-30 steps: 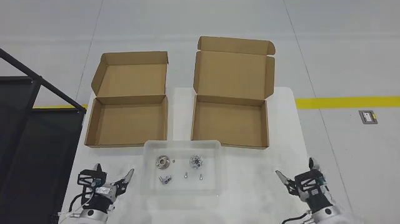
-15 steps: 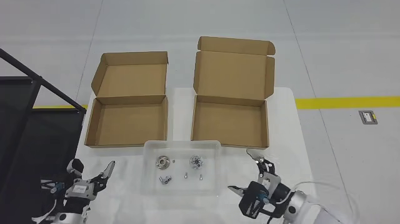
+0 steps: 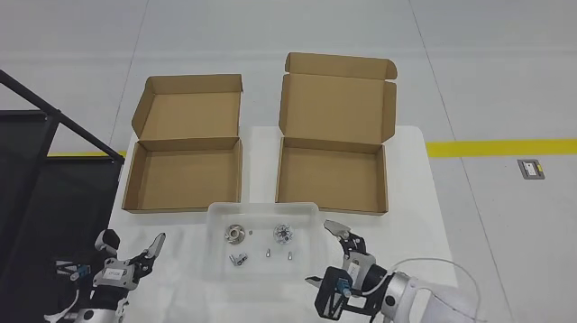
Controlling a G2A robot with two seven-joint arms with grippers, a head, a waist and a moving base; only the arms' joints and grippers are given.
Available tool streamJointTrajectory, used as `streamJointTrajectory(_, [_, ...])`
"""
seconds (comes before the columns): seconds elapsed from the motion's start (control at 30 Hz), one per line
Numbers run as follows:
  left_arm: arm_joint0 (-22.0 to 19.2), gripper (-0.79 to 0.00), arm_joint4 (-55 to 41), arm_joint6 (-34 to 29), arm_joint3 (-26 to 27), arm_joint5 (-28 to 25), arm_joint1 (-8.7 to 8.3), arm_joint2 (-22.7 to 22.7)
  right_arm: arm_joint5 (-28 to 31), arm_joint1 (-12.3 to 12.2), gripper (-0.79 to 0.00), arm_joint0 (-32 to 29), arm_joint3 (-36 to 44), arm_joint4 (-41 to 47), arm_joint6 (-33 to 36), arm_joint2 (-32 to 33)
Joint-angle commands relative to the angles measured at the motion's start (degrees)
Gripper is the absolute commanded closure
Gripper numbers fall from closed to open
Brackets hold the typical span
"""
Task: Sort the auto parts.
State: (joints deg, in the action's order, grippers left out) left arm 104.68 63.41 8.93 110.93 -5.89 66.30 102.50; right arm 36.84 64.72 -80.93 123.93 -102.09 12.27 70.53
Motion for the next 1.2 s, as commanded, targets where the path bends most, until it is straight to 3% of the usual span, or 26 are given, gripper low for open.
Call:
streamJointTrajectory(0.0, [0.0, -0.785, 0.0, 0.0, 0.0, 0.0, 0.00, 0.0, 0.0, 0.0, -0.785, 0.0, 0.0, 0.0, 0.0, 0.0])
streamJointTrajectory(0.1, [-0.3, -0.785, 0.4, -0.3, -0.3, -0.6, 0.03, -0.4, 3.3, 0.2, -0.785, 2.6, -1.1, -1.2, -0.7, -3.6])
streamJointTrajectory(0.17, [-0.6, -0.785, 0.8, -0.3, -0.5, -0.3, 0.12, -0.8, 1.3, 1.1, -0.785, 6.3, -4.8, 3.2, -1.1, -6.5])
streamJointTrajectory(0.3, [-0.8, -0.785, 1.9, 0.2, -0.4, 0.8, 0.30, -1.2, 2.3, 3.1, -0.785, 16.0, -12.2, 8.7, 7.1, -14.2])
streamJointTrajectory(0.57, [-0.1, -0.785, 1.8, -1.1, -0.6, 2.2, 0.68, -1.5, -7.4, 8.1, -0.785, 28.8, -27.6, 22.2, 24.4, -25.1])
streamJointTrajectory(0.7, [0.0, -0.785, 2.1, -1.1, -0.6, 2.2, 0.72, -1.6, -10.9, 10.4, -0.785, 33.5, -34.0, 27.9, 26.9, -28.3])
streamJointTrajectory(1.17, [0.0, -0.785, 2.1, -1.1, -0.6, 2.2, 0.72, -1.6, -11.7, 10.7, -0.785, 34.1, -34.4, 28.0, 27.3, -28.8])
